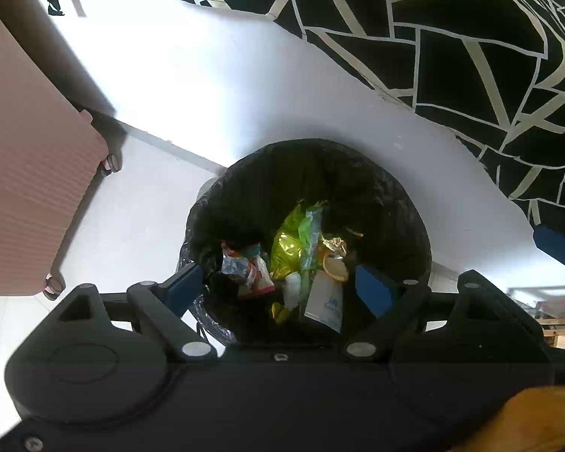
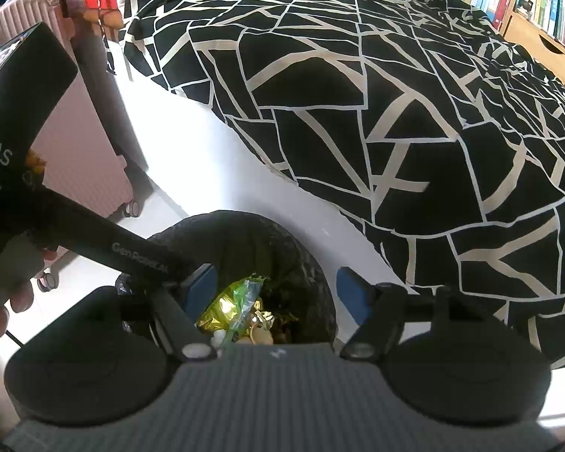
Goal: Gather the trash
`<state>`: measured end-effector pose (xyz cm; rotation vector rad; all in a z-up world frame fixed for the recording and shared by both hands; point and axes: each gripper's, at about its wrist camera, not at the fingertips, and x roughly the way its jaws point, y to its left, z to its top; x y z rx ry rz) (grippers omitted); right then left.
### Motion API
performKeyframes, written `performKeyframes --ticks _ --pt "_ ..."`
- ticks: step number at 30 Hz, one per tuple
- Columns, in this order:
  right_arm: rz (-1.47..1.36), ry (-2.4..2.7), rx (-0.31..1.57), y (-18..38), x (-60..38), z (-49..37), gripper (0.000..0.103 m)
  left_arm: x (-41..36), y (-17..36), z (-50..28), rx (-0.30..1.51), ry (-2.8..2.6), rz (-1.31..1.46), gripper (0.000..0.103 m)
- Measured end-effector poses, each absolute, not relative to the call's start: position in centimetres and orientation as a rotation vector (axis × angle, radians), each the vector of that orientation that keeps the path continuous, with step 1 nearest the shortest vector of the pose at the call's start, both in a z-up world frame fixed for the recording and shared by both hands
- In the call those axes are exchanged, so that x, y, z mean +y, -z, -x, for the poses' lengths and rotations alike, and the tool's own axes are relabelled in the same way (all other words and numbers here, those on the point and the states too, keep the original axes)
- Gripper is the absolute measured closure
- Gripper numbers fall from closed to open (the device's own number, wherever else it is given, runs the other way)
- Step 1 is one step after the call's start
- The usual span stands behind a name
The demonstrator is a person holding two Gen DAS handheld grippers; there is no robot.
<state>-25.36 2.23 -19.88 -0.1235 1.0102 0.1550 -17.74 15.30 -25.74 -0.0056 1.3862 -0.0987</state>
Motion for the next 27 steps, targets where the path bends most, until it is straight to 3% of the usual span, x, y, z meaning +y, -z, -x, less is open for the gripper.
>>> performKeyframes --ticks 27 --pt "0.119 -0.147 1.013 19.97 2.46 25.49 0.022 15.55 25.79 17.90 1.387 0.093 0.007 0.015"
